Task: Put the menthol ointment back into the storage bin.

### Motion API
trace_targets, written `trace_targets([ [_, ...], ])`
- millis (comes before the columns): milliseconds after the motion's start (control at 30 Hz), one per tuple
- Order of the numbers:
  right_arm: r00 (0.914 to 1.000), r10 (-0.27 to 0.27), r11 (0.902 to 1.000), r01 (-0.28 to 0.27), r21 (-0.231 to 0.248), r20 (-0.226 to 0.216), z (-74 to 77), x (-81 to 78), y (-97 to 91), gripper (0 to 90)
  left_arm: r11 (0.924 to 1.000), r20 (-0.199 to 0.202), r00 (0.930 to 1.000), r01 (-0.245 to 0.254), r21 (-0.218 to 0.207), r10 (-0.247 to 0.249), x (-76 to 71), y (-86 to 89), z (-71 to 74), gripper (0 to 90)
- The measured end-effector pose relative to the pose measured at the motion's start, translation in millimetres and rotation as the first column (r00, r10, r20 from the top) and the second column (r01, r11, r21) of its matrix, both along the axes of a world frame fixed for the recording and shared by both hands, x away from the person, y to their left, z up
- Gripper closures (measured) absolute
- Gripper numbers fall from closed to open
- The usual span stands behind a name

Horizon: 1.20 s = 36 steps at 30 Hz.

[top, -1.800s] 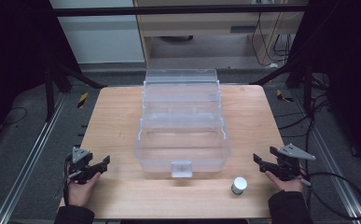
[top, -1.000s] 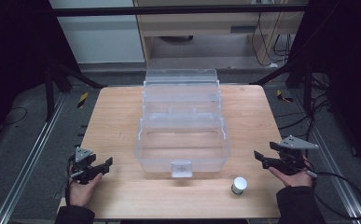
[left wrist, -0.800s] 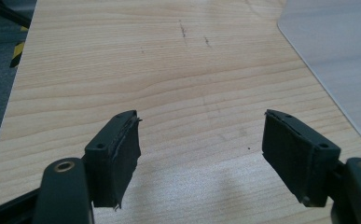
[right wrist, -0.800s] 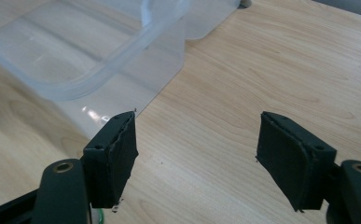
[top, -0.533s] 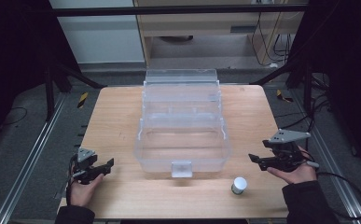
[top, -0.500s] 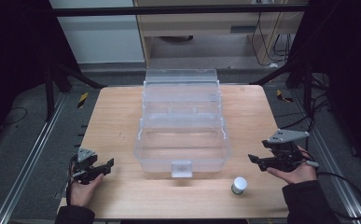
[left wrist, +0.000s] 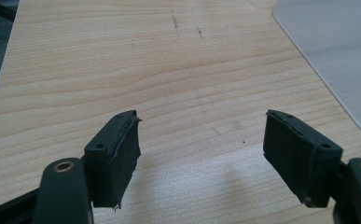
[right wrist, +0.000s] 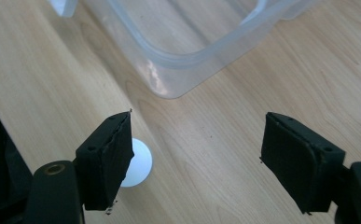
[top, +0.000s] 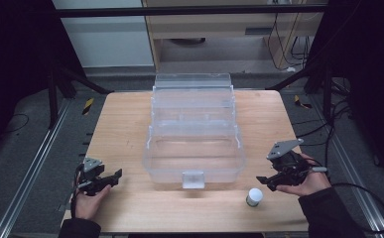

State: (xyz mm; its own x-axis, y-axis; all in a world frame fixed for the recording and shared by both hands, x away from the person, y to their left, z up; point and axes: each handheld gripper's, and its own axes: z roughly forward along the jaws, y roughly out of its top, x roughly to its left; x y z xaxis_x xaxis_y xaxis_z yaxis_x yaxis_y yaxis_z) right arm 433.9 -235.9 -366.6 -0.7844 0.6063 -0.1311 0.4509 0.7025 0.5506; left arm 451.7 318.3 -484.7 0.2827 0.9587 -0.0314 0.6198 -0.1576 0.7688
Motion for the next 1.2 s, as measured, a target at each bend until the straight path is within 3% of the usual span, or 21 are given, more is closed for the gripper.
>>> trace_targets([
  [433,0.9942,0.081,0.9937,-0.086,-0.072,-0.072,-0.8,-0.2,14.9,25.2,1.0,-0.007,1.0,0.005,0.001,-0.005,0.4,-0.9,-0.6,26.5],
  [867,0.9684,0.16,0.967,-0.193,-0.166,-0.191,-20.2,-2.3,29.4,28.8,0.9999,-0.014,0.9998,0.013,0.01,-0.013,0.7,-1.6,-1.1,26.4],
  [1000,0.9661,0.157,0.9668,-0.192,-0.168,-0.205,-23.8,-2.4,30.3,30.5,0.9998,-0.014,0.9998,0.013,0.011,-0.013,0.7,-1.6,-1.2,26.4],
  [1033,0.9627,0.17,0.9594,-0.211,-0.188,-0.21,-25.9,-2.5,31.4,31.2,0.9998,-0.015,0.9998,0.014,0.011,-0.014,0.8,-1.6,-1.2,26.4],
  [1100,0.9612,0.178,0.9574,-0.218,-0.189,-0.211,-26.9,-2.6,31.9,31.9,0.9998,-0.015,0.9998,0.015,0.011,-0.014,0.7,-1.6,-1.2,26.4],
  [1200,0.9503,0.198,0.9484,-0.248,-0.198,-0.24,-33.1,-3.3,34.6,33.9,0.9998,-0.015,0.9997,0.017,0.013,-0.016,0.6,-1.6,-1.0,26.4],
])
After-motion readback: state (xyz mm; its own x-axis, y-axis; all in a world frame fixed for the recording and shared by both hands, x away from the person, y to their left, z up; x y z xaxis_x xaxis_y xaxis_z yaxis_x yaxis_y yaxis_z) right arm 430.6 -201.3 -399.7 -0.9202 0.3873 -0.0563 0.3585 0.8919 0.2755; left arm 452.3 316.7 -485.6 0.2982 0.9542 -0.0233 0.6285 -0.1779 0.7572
